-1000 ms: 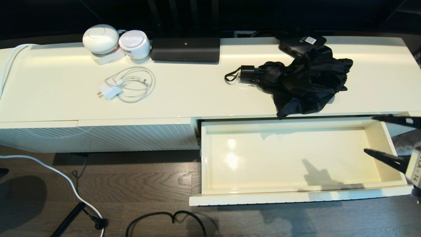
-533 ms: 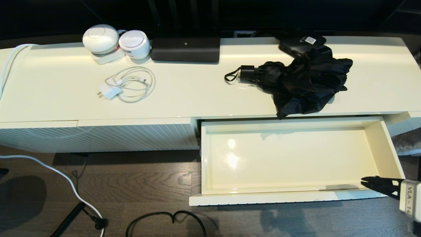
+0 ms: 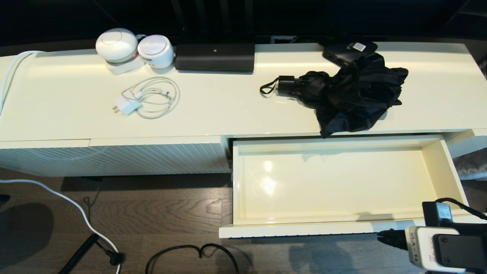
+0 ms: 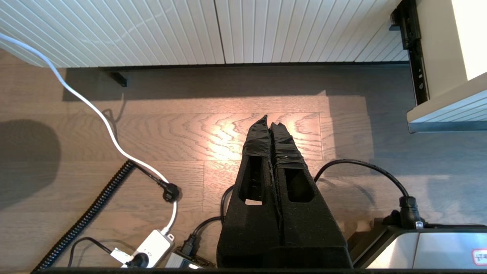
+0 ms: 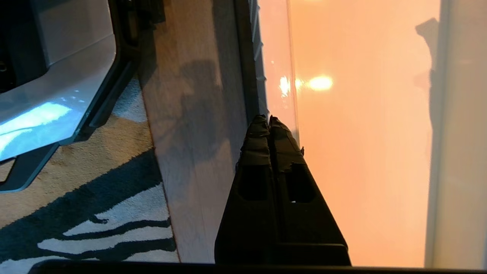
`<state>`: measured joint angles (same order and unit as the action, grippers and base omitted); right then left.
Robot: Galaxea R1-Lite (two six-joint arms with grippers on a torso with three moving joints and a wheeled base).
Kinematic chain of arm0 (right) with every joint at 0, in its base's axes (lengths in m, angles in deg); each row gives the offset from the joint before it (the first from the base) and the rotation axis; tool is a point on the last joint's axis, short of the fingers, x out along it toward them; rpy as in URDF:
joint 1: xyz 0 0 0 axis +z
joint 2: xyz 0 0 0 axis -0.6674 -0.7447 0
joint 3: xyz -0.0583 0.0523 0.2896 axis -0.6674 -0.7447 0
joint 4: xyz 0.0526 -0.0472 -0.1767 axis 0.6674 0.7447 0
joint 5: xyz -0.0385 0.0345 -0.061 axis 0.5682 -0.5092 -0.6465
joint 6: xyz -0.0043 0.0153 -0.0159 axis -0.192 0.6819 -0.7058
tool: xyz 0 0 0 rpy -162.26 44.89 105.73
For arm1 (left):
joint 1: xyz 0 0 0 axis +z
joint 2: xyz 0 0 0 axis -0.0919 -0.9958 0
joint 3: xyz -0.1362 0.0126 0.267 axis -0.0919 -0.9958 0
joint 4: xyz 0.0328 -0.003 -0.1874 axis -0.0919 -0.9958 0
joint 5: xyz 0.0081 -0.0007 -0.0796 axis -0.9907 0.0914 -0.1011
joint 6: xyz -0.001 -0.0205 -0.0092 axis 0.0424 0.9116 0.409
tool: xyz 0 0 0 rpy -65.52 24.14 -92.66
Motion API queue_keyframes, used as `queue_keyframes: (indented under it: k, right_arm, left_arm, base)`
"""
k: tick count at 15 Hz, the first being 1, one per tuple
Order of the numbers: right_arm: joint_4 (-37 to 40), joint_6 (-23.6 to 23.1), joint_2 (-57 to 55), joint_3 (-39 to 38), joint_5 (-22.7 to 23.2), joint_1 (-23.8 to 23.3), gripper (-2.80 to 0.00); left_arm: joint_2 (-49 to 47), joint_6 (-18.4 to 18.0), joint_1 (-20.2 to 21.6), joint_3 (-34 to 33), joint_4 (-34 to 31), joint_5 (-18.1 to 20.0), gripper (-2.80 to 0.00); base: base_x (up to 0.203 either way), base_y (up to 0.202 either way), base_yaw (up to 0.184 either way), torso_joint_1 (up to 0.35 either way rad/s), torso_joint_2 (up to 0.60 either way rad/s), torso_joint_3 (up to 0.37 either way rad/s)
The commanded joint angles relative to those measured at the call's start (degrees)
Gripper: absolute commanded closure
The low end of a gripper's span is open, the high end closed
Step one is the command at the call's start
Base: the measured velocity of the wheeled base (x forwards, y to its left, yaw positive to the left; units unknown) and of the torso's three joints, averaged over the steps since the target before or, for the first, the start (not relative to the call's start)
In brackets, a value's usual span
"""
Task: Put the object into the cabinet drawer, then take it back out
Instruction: Close the drawer
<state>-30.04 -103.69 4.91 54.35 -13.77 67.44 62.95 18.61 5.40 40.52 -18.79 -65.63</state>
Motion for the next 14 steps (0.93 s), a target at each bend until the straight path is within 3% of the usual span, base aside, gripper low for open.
queue_keyframes:
  k: [1,11,14]
  right_arm:
    - [-0.2,-0.1,-4.5,0.2,0.0,1.3,0.0]
    - [-0.6,0.3,-7.4,-0.9,-0.4,2.8,0.0]
    - [-10.0,0.3,-9.7,-3.6,-2.9,2.8,0.0]
  left_arm:
    - [0.1,0.0,0.0,0.0,0.0,0.0,0.0]
    - [0.1,0.0,0.0,0.0,0.0,0.0,0.0]
    - [0.1,0.0,0.0,0.0,0.0,0.0,0.0]
  base:
    - [0.0,0.0,0.0,0.0,0.0,0.0]
    - [0.0,0.0,0.0,0.0,0.0,0.0]
    - [0.0,0.0,0.0,0.0,0.0,0.0]
